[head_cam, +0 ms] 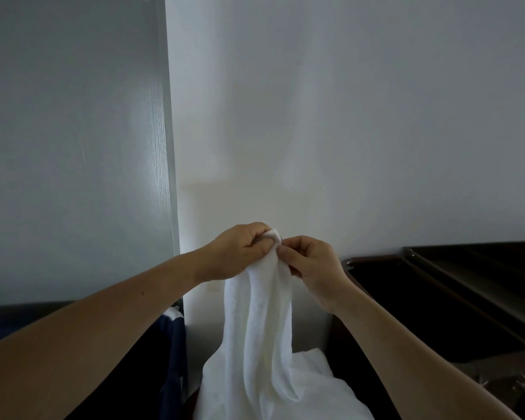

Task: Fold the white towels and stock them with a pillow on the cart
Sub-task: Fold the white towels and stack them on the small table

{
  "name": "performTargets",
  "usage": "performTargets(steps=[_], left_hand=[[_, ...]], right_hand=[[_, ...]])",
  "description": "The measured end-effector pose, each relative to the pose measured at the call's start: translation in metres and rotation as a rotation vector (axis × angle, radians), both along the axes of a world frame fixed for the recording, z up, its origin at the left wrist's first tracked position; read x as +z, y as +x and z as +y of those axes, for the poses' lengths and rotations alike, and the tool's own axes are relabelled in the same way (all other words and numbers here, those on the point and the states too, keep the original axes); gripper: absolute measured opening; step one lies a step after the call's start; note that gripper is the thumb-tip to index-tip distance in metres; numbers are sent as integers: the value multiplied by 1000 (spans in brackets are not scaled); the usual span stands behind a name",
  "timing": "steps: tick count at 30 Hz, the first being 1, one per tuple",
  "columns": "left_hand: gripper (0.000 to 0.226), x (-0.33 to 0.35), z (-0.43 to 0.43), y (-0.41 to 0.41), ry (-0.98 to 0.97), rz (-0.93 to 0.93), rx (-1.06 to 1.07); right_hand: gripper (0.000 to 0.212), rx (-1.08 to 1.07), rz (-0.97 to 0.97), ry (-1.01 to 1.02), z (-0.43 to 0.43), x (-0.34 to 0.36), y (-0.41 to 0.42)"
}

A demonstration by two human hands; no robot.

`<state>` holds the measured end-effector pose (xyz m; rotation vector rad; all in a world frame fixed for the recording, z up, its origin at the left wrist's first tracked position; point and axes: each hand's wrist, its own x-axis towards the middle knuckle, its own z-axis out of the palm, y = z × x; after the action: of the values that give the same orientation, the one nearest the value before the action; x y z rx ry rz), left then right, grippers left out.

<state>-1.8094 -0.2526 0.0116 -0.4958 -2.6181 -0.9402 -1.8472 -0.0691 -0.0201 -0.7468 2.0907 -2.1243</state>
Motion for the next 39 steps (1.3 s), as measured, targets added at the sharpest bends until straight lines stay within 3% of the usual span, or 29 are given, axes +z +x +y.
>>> performTargets(steps=[4,7,11,14,17,20,24,27,30,32,34,37,39], left_hand=[[21,4,1,3,61,32,0],[27,10,0,3,118,58,20],[26,29,-12,-2,206,162,135],[27,41,-22,-8,246,240,224],[27,48,-19,-14,307,293,270],[25,60,-13,-17,328,349,272],[26,74,-15,-16,331,378,272],[27,74,-14,-17,318,370,260],[28,72,-9,-19,307,392,268],[28,72,-9,-20,303,398,274],[27,75,-13,-22,306,400,291],[28,73,-31,-26,297,388,354],[30,66,-46,-29,300,373,389]], right_hand=[[11,23,-4,-28,-1,-3,3],[22,-33,58,160,-1,-8,6],[13,-198,201,519,10,-10,-6],[18,-310,239,463,22,-12,-15],[34,-305,484,328,24,-16,-9],[23,-294,764,404,22,-33,-6],[25,-293,513,410,31,-54,-7],[31,-284,444,430,33,-66,-6],[44,-324,499,495,32,-71,-10],[33,-347,643,605,29,-79,-13],[33,-378,660,620,29,-89,-15],[44,-376,497,494,44,-100,-21],[41,-350,358,482,58,-102,-25]])
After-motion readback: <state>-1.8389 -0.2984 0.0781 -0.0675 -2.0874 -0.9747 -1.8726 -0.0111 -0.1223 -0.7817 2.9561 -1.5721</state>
